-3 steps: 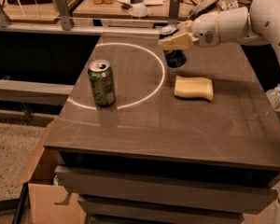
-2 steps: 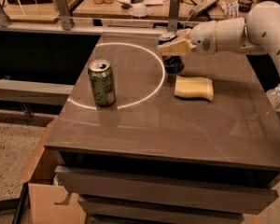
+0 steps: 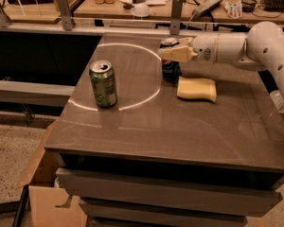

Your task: Place pepsi can upright

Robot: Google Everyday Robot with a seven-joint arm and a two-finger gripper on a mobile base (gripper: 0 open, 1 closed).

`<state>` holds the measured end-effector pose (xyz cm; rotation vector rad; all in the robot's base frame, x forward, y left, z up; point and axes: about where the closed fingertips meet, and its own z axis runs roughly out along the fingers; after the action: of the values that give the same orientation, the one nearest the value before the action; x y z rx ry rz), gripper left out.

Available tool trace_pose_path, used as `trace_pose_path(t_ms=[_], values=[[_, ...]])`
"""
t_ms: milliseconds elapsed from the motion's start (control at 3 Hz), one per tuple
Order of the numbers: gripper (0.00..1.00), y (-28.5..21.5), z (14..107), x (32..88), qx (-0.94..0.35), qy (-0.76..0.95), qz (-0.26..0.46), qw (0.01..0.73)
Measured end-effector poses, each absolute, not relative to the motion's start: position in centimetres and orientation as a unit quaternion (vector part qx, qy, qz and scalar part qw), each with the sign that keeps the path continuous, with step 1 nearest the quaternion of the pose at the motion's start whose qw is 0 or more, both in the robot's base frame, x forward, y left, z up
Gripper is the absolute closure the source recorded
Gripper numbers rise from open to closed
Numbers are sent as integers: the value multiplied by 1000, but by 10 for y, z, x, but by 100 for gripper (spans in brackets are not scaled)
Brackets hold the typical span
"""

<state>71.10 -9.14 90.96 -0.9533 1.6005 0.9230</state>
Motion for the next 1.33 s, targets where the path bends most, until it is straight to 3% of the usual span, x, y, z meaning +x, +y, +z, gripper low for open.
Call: trace_pose_path(t_ms=[1000,1333], values=[[12,-98,904,707,-396,658,388,510],[0,-106,906,703,-409,662,373,506]])
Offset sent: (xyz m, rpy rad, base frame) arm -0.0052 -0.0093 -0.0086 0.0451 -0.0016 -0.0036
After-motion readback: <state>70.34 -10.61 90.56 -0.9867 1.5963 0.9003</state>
